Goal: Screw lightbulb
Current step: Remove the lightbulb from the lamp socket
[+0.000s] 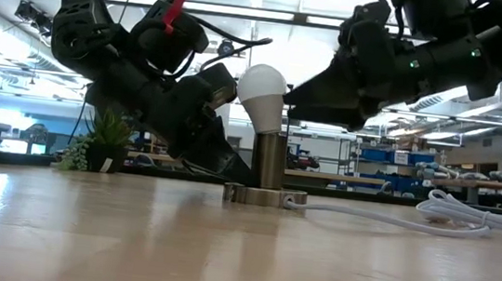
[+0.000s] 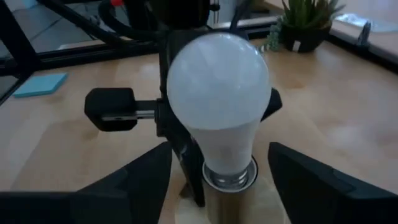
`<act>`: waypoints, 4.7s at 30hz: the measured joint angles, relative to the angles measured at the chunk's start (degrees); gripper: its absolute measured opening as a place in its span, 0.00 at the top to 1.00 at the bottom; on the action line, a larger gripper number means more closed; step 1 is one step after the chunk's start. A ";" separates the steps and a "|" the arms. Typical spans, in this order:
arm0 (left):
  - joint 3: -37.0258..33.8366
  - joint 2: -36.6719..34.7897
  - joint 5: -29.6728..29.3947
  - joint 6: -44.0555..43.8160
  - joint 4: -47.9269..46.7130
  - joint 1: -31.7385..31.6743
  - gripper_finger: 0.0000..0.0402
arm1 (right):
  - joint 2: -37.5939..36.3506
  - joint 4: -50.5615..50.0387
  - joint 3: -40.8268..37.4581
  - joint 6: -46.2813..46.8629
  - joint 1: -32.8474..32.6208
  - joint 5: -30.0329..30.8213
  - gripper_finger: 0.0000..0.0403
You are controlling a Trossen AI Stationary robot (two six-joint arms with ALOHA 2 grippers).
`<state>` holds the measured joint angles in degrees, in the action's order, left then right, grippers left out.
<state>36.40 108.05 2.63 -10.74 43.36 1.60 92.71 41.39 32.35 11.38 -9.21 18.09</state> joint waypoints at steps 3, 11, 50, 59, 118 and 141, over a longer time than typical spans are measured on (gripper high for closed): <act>0.00 0.00 0.02 0.00 0.19 -0.08 1.00 | 0.00 0.54 0.01 -0.88 0.60 -0.38 0.29; 0.00 0.00 -0.45 0.00 0.35 -0.10 1.00 | 0.00 1.37 0.01 -1.56 3.43 -5.39 0.29; 0.00 0.00 -1.57 0.22 0.59 -0.12 1.00 | 5.38 3.93 2.11 -2.27 5.33 -10.79 0.24; 0.04 -0.02 -1.60 0.09 0.30 -0.13 1.00 | 10.34 3.71 6.59 -5.58 5.33 -9.65 0.29; -0.07 -2.36 -2.69 1.22 -2.32 -0.04 1.00 | -3.14 -34.20 5.35 17.98 12.34 -7.67 0.58; 0.00 -9.50 -1.27 1.62 -10.47 0.84 1.00 | 5.64 -26.80 5.37 17.55 13.35 -7.41 0.48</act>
<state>36.40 98.55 1.37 -9.13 32.89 2.44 98.35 14.59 37.71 28.93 4.13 10.68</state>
